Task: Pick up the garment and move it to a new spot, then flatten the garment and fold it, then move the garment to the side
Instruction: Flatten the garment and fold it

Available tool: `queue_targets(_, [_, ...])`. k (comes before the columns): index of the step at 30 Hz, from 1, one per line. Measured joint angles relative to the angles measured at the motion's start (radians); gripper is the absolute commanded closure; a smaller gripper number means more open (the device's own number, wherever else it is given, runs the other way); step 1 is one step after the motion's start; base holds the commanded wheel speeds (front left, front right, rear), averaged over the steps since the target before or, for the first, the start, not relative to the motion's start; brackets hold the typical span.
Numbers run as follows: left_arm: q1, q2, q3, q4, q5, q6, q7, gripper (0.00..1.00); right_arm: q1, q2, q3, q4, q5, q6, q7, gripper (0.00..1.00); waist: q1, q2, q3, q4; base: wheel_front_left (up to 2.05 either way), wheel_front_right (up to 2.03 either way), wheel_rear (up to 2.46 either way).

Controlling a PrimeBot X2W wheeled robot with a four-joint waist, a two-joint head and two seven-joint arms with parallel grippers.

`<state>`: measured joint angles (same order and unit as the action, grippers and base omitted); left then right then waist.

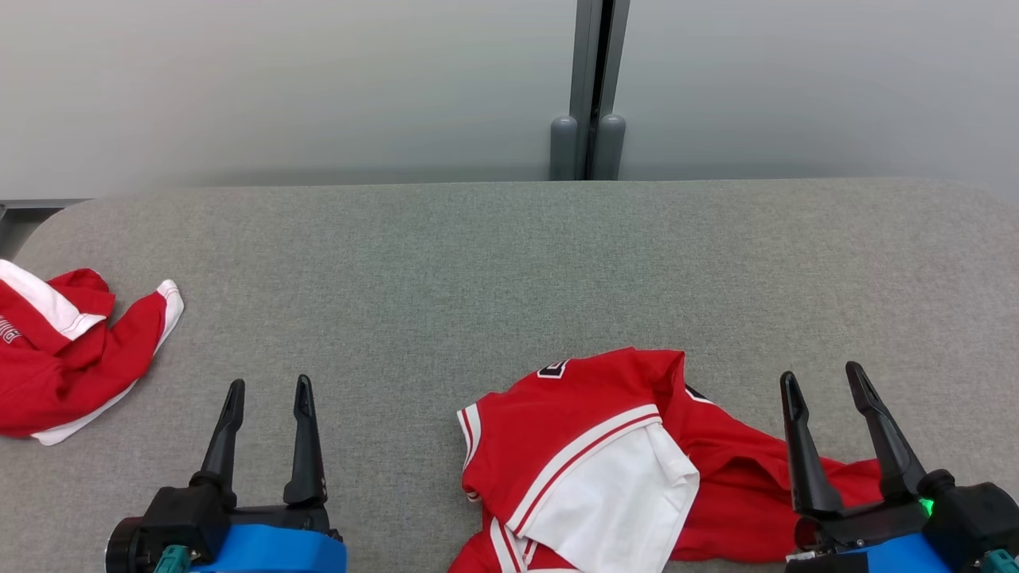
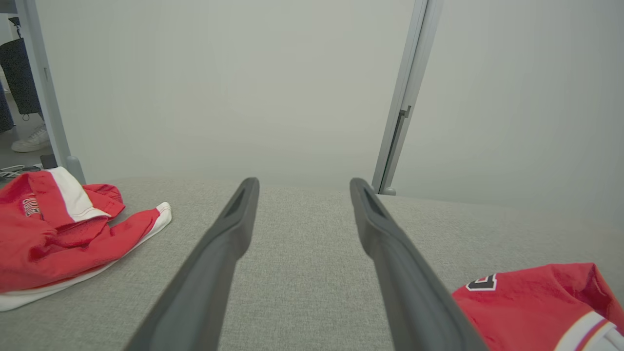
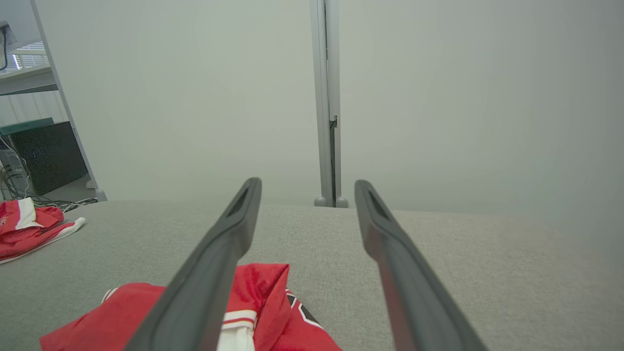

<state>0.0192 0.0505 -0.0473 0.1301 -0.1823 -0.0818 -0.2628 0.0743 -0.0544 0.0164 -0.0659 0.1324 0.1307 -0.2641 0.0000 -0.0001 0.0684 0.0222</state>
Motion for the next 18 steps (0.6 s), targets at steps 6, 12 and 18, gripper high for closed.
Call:
queue_targets(6, [0.000,0.010,-0.029,0.021,0.045,-0.019,0.000,0.00,0.007,0.003,-0.004,0.050,-0.017,0.000,0.000,0.00,0.0000,0.0000,-0.004,-0.001,0.00,0.00,0.00])
queue_targets(12, [-0.002,0.053,-0.165,0.083,0.105,-0.041,0.000,0.00,0.007,0.003,-0.013,0.098,-0.021,0.000,0.000,0.00,0.0000,0.0002,-0.003,0.002,0.00,0.00,0.00])
queue_targets(18, [-0.021,0.117,-0.324,0.162,0.118,-0.047,0.000,0.00,0.001,0.004,-0.011,0.109,-0.022,0.000,0.000,0.00,0.0001,0.0002,0.008,-0.004,0.00,0.00,0.00])
